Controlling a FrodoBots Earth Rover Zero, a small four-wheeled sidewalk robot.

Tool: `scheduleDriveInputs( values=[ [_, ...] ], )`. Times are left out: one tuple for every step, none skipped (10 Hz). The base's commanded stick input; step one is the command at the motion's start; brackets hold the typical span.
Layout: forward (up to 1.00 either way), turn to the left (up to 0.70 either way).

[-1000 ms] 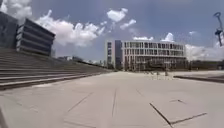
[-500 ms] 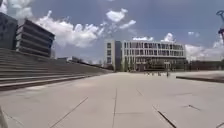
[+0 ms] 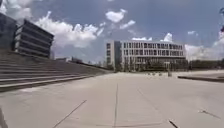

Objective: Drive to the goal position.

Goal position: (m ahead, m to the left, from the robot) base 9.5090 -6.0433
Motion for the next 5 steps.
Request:
scheduleDriveInputs(
  values=[
    [0.70,0.00],
    [0.70,0.00],
    [0.70,0.00],
    [0.70,0.00],
    [0.70,0.00]
  ],
)
